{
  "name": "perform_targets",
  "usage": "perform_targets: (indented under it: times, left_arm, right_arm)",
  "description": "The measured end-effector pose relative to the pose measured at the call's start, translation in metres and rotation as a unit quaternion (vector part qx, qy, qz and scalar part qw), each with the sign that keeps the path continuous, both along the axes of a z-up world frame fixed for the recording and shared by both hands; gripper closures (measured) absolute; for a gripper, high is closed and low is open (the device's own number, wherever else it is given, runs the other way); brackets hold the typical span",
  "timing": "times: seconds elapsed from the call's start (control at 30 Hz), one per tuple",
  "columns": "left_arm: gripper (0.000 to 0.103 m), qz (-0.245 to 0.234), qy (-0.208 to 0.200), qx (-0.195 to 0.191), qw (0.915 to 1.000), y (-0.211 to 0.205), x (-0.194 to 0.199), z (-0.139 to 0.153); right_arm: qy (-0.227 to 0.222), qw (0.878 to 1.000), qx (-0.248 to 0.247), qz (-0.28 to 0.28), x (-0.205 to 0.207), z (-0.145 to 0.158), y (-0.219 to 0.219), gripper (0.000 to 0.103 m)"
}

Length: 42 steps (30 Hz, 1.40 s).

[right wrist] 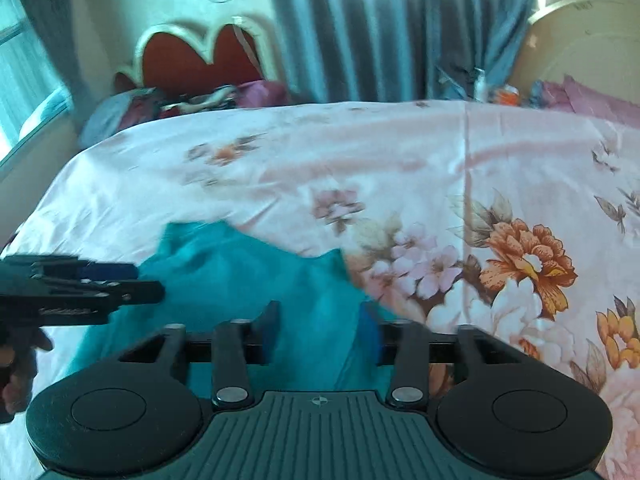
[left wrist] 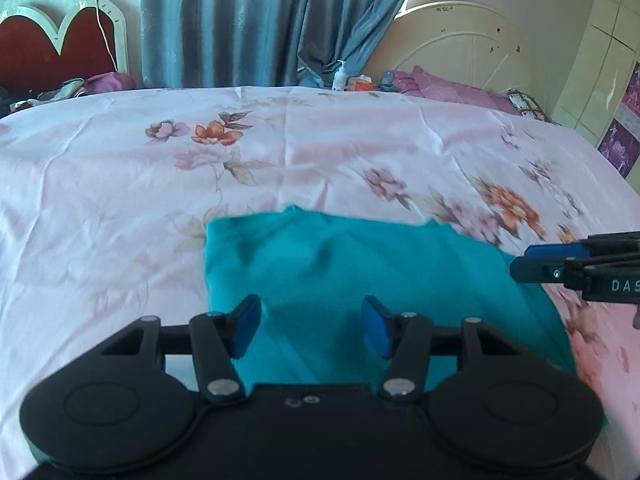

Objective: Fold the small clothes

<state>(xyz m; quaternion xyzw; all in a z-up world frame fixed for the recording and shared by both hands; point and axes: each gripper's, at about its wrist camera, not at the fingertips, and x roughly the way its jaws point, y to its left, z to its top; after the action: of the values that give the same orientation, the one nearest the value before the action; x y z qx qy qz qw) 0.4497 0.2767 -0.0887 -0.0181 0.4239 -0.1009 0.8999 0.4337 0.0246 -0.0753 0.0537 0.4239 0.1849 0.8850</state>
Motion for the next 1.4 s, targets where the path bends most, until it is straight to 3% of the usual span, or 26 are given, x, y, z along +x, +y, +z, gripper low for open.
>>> perform_targets:
  times: [0.03, 0.07, 0.17, 0.3, 0.43, 0.5, 0.67, 0.77, 0.9, 0.93, 0.97, 1.0, 1.03, 1.07, 1.1, 1.4]
  left_arm:
    - [0.05, -0.003, -0.002, 0.003, 1.0, -0.004, -0.007, 0.002]
    - [0.053, -0.008, -0.004, 0.01, 0.9999, -0.009, -0.017, 0.005]
    - [0.064, -0.012, -0.009, 0.02, 0.9997, -0.019, -0.048, 0.011]
    - [0.067, -0.017, -0.008, 0.03, 0.9994, -0.024, -0.092, 0.008]
    - [0.066, -0.019, 0.002, 0.034, 0.9992, -0.021, -0.104, -0.012]
    - [0.065, -0.012, 0.004, 0.024, 0.9996, -0.017, -0.101, -0.015]
    - [0.065, -0.001, -0.002, 0.047, 0.9989, -0.027, -0.102, -0.015]
    - [0.069, 0.006, -0.013, 0.059, 0.9982, -0.033, -0.115, 0.0]
    - [0.054, 0.025, -0.029, 0.077, 0.9963, -0.044, -0.154, 0.023]
    - [0.045, 0.031, -0.034, 0.078, 0.9959, -0.048, -0.165, 0.026]
    - [0.013, 0.039, -0.044, 0.082, 0.9949, -0.053, -0.177, 0.03]
    - [0.002, 0.054, -0.065, 0.086, 0.9927, -0.059, -0.192, 0.034]
    - [0.0, 0.063, -0.092, 0.086, 0.99, -0.065, -0.207, 0.038]
    - [0.0, 0.063, -0.103, 0.086, 0.9889, -0.071, -0.215, 0.041]
    - [0.0, 0.061, -0.099, 0.088, 0.9893, -0.079, -0.223, 0.043]
    - [0.0, 0.078, -0.107, 0.107, 0.9854, -0.117, -0.283, 0.07]
  right_arm:
    - [0.004, 1.0, 0.006, 0.006, -0.009, 0.002, 0.0, 0.083]
    - [0.007, 1.0, 0.005, 0.013, -0.016, 0.002, 0.003, 0.085]
    - [0.016, 0.999, -0.006, 0.033, -0.042, 0.002, 0.007, 0.085]
    - [0.031, 0.997, -0.038, 0.054, -0.067, -0.011, 0.007, 0.085]
    - [0.047, 0.995, -0.073, 0.056, -0.078, -0.037, 0.0, 0.085]
    - [0.044, 0.996, -0.062, 0.049, -0.079, -0.043, -0.008, 0.086]
    - [0.041, 0.997, -0.049, 0.04, -0.081, -0.041, -0.012, 0.086]
    - [0.029, 0.999, -0.036, 0.027, -0.094, -0.023, -0.019, 0.085]
    - [-0.009, 1.0, -0.027, 0.008, -0.131, 0.013, -0.039, 0.085]
    - [-0.012, 1.0, -0.025, 0.002, -0.141, 0.019, -0.044, 0.085]
    - [-0.014, 1.0, -0.027, -0.005, -0.151, 0.024, -0.048, 0.085]
    - [-0.018, 0.999, -0.033, -0.014, -0.16, 0.028, -0.05, 0.071]
    - [-0.026, 0.998, -0.045, -0.032, -0.172, 0.032, -0.053, 0.014]
    - [-0.048, 0.996, -0.053, -0.05, -0.183, 0.036, -0.056, 0.004]
    - [-0.063, 0.995, -0.057, -0.056, -0.194, 0.037, -0.059, 0.0]
    - [-0.066, 0.993, -0.083, -0.061, -0.265, 0.055, -0.064, 0.0]
